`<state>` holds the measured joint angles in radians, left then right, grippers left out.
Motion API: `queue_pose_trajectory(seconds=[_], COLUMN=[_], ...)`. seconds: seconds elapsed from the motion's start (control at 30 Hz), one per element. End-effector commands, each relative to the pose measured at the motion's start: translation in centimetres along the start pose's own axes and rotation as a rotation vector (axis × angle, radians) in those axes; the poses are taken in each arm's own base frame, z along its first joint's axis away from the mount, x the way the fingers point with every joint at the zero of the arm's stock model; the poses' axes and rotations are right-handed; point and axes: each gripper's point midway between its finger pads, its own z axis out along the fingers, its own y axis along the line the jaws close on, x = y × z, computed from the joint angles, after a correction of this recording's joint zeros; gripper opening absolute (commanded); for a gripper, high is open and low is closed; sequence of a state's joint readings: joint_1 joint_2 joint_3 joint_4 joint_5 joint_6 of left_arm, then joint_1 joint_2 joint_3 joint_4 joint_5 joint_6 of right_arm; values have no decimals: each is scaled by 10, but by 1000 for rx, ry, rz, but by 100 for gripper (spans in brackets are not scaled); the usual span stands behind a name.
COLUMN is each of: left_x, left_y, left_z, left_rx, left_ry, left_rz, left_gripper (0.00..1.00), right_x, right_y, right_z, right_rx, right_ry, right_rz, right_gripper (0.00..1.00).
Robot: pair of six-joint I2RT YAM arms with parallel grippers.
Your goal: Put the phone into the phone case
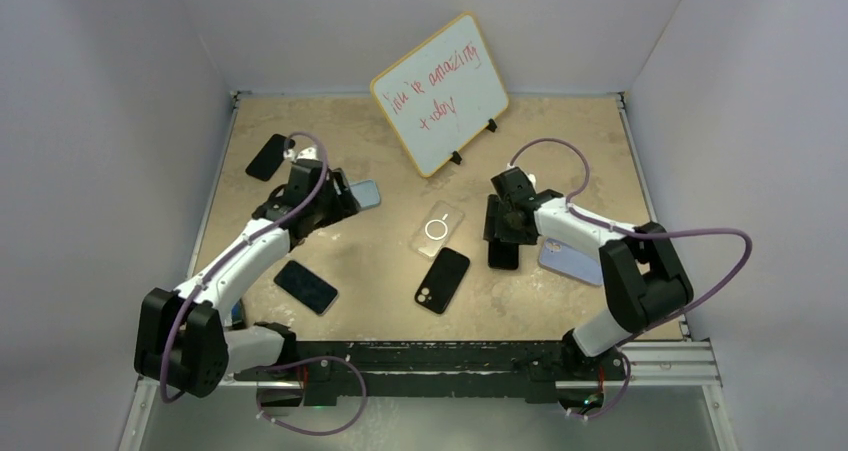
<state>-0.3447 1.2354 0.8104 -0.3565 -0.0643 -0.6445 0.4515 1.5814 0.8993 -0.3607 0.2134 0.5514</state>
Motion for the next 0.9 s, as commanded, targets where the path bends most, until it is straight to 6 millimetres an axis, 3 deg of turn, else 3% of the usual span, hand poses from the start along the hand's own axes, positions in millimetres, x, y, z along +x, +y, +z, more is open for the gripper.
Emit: queue_pose_trajectory(seconds=[0.0,0.3,0.67,0.87], left_x=[-16,-29,-12,-16], left_y=[28,44,64,72], left_z=[3,42,73,88], left_rx=[-143,-256,-365,-397], left_ry=[-109,-184,-187,-209], left_rz=[-351,-783,-880,-870], left_gripper=[63,58,55,55], right_x=[-1,4,11,13], right_y=[7,16,29,31], right_z=[-19,-40,-52,-53], right_rx=[-56,-150,-201,-211], right_ry=[-28,-54,-71,-74], right_rz=[25,-7,-27,-33], right_gripper=[49,48,46,46])
